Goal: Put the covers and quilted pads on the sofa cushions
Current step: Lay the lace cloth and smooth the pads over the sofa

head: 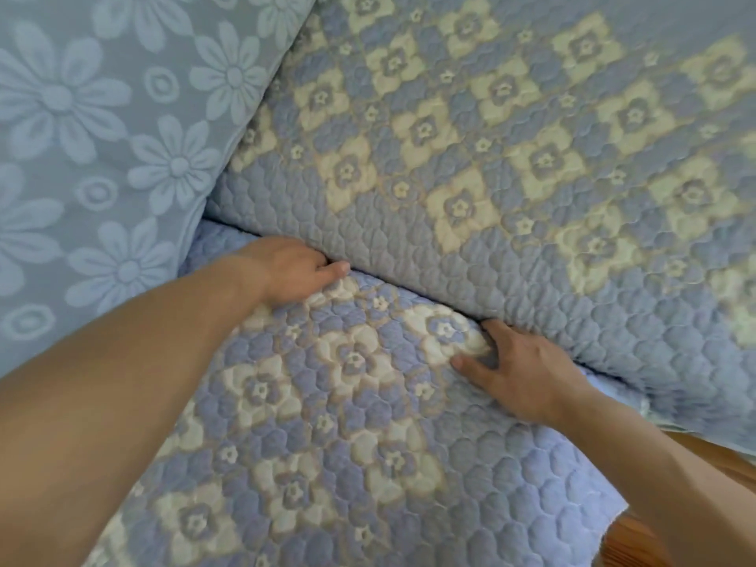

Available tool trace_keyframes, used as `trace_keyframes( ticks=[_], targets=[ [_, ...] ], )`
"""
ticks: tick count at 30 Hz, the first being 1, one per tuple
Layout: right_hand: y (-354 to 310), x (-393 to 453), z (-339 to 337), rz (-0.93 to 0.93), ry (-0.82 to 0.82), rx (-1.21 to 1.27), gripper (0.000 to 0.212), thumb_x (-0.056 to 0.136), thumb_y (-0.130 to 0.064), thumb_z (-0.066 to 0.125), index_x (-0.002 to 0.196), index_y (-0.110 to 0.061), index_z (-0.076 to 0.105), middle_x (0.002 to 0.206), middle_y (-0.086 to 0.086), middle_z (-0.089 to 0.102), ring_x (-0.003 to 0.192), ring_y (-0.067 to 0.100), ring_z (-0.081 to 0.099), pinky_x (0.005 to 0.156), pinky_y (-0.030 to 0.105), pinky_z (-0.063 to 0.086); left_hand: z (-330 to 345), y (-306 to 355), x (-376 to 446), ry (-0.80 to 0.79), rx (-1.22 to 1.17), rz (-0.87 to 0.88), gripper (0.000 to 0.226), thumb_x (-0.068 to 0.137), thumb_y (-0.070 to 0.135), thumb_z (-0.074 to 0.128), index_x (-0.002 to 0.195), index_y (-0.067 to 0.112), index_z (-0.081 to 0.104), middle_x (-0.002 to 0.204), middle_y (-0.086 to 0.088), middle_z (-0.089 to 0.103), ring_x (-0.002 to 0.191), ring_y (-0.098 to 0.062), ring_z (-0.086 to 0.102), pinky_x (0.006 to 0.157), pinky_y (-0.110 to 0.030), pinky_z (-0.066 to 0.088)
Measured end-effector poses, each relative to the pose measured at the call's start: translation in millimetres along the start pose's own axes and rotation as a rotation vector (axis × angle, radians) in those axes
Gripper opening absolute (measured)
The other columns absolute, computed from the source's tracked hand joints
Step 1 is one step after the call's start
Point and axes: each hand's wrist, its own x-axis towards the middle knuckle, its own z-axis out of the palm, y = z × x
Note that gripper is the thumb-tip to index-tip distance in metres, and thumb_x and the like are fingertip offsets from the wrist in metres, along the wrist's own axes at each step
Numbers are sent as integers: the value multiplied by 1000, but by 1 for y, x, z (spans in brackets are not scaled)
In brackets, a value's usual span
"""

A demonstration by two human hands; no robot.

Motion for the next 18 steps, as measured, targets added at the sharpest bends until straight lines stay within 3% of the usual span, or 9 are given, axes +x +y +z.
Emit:
trace_keyframes(
  ticks=[3, 6, 8, 10, 11, 12, 13, 16, 18],
  targets=[
    [1, 2, 3, 7, 66, -45, 58, 85, -83, 35, 106, -30, 49, 96, -5, 65, 79, 18, 57, 65, 34, 43, -3, 11, 17, -93, 4, 2, 80, 95, 75, 11, 131, 24, 62, 151, -4, 48, 135, -25, 46, 110, -38, 34],
    [-10, 9, 0, -28, 28, -105, 56, 93, -75, 29, 121, -31, 48, 110, 3, 61, 94, 25, 60, 74, 36, 47, 5, 11, 19, -81, -31, -9, 84, 94, 76, 14, 147, 20, 49, 160, -3, 35, 144, -24, 36, 117, -38, 29],
    [-13, 2, -2, -89, -23, -55, 45, 97, -71, 15, 135, -50, 28, 119, 7, 49, 100, 31, 58, 84, 42, 50, 1, 14, 15, -97, -43, -18, 86, 92, 79, 13, 140, 23, 57, 155, -4, 43, 140, -25, 42, 114, -38, 33],
    [-18, -18, -7, -48, -57, 32, 45, 88, -79, 0, 124, -64, 23, 103, 2, 46, 85, 29, 55, 79, 43, 50, -6, 10, 9, -139, -34, -7, 89, 88, 83, 9, 121, 27, 69, 140, -3, 58, 127, -24, 53, 106, -39, 40],
    [-16, -27, -7, -29, -42, 72, 46, 87, -81, 5, 114, -61, 36, 93, 0, 49, 78, 27, 55, 75, 42, 50, -8, 9, 9, -156, -25, 4, 90, 86, 85, 7, 113, 27, 71, 132, -1, 62, 120, -23, 56, 102, -40, 42],
    [-12, -27, -5, 2, -10, 78, 50, 88, -82, 14, 101, -46, 46, 84, 0, 54, 75, 25, 56, 73, 42, 49, -9, 10, 12, -179, -19, 0, 91, 86, 86, 7, 113, 28, 71, 130, 0, 63, 118, -21, 57, 101, -39, 43],
    [-7, -23, -1, 26, 1, 77, 54, 87, -83, 19, 95, -37, 48, 82, 1, 58, 76, 25, 58, 74, 42, 49, -8, 14, 15, -215, -5, -11, 90, 86, 85, 8, 121, 28, 69, 135, 0, 61, 122, -22, 55, 104, -39, 41],
    [1, 11, 10, 62, -175, 26, 64, 89, -82, 22, 117, -34, 54, 105, 5, 63, 97, 27, 61, 87, 42, 50, 2, 28, 32, -273, -43, -45, 82, 91, 79, 15, 154, 32, 37, 163, 0, 30, 148, -22, 30, 121, -41, 21],
    [7, 28, 15, 119, -260, 160, 87, 78, -93, 18, 129, -29, 51, 127, 4, 60, 116, 26, 57, 98, 40, 45, 9, 33, 42, -254, -126, -40, 75, 94, 76, 20, 159, 39, 14, 167, 7, 10, 154, -19, 11, 125, -41, 8]
  ],
)
